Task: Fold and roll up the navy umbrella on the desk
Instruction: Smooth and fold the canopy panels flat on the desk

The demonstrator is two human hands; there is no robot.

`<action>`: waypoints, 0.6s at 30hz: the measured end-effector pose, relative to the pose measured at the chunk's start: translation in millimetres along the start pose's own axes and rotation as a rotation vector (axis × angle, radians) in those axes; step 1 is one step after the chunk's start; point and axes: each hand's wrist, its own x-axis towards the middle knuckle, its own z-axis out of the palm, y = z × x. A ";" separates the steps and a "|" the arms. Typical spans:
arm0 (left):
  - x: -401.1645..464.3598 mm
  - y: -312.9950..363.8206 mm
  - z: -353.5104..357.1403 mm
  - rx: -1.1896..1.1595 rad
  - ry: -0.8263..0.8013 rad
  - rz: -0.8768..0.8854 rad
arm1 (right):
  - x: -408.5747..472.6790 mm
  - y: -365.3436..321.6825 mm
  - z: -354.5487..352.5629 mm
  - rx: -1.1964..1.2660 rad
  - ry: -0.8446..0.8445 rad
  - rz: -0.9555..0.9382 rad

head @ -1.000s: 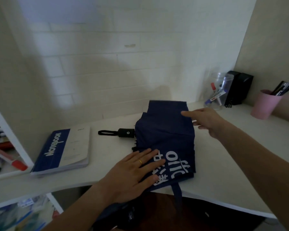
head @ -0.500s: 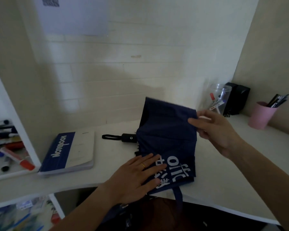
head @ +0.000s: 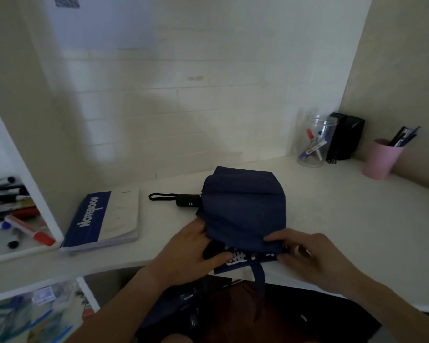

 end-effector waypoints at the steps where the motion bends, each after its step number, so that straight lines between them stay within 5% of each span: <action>1: -2.4 2.2 -0.8 -0.029 0.085 -0.056 | -0.3 3.6 1.0 0.005 -0.006 -0.006; 6: -0.6 38.5 -14.2 -0.809 0.351 -0.514 | -1.0 9.4 4.1 0.064 0.017 -0.019; 10: 4.4 39.2 -10.6 -0.672 0.423 -0.550 | 1.5 13.8 4.3 0.118 0.030 -0.003; 18: -4.8 28.1 -3.5 -0.629 0.236 -0.489 | 7.2 -5.2 -4.3 0.167 0.025 0.074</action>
